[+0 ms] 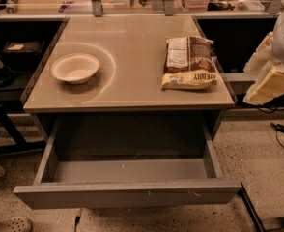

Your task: Close top drawer

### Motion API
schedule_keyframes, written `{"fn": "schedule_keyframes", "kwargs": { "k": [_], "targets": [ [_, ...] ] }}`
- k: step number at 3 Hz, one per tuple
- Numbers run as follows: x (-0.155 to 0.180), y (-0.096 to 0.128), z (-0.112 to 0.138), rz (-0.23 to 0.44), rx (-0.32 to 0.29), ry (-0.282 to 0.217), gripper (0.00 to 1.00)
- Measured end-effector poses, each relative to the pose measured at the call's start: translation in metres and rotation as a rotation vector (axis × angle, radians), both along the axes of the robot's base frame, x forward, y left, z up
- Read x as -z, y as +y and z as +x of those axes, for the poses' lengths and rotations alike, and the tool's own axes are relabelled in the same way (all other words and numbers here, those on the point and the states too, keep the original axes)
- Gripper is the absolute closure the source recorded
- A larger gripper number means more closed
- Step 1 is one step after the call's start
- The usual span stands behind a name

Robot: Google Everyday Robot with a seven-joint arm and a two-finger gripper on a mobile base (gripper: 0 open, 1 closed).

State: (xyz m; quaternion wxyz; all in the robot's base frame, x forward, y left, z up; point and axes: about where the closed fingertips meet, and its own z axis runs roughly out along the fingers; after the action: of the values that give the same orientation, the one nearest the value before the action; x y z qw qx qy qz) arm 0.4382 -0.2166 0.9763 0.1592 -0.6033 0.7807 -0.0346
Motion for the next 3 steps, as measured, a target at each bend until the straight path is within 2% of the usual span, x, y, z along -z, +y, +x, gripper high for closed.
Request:
{"fn": "schedule_keyframes", "kwargs": {
  "k": [2, 3],
  "targets": [
    [0.000, 0.000, 0.000, 0.000, 0.000, -0.002, 0.96],
    [0.012, 0.001, -0.029, -0.016, 0.010, 0.027, 1.00]
  ]
}}
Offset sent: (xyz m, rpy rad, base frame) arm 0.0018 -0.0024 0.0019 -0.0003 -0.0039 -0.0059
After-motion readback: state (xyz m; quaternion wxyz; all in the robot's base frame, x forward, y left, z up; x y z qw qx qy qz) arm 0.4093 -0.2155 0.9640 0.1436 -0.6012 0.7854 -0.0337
